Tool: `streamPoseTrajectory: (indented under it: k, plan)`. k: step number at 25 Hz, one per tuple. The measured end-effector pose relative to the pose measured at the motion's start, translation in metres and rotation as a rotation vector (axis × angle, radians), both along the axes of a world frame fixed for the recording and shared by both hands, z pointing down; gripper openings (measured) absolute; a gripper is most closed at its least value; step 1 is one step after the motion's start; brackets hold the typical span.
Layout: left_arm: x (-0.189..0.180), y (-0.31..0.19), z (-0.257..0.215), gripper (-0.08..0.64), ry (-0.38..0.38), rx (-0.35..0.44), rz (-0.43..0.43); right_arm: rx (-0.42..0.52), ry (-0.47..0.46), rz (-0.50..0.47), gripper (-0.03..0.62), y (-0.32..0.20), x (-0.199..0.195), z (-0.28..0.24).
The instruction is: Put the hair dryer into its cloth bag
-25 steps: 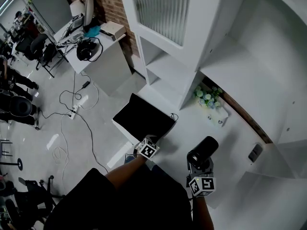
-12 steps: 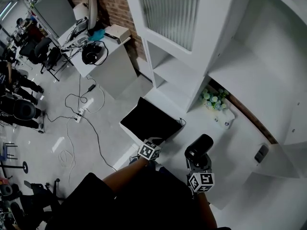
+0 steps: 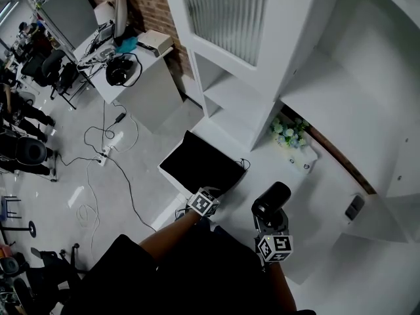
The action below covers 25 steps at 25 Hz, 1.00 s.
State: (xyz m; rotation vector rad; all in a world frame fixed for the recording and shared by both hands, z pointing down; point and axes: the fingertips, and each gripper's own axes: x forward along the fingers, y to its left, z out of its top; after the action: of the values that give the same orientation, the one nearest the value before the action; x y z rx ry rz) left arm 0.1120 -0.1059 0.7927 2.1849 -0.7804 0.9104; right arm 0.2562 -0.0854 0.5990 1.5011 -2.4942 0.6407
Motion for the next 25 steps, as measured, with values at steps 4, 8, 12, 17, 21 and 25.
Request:
streamPoseTrajectory:
  k: [4,8,12,17,21,25]
  plan:
    - [0.011,0.0,0.012,0.103,-0.054,0.002,0.032,-0.006,-0.009,0.008,0.281,0.002,0.007,0.002]
    - [0.017,-0.008,0.021,0.189,-0.098,0.012,0.019,0.0,0.005,0.008,0.281,0.005,0.012,0.001]
    - [0.022,-0.016,0.028,0.198,-0.148,0.034,0.036,-0.008,0.003,0.03,0.281,0.012,0.022,0.001]
    - [0.018,-0.025,0.03,0.086,-0.16,0.017,-0.031,-0.009,0.008,0.049,0.281,0.015,0.032,0.001]
    - [0.02,-0.03,0.021,0.034,-0.048,-0.035,-0.124,-0.007,0.005,0.051,0.281,0.016,0.038,0.003]
    - [0.016,-0.027,0.006,0.034,-0.019,-0.045,-0.126,-0.02,0.003,0.041,0.281,0.014,0.035,0.01]
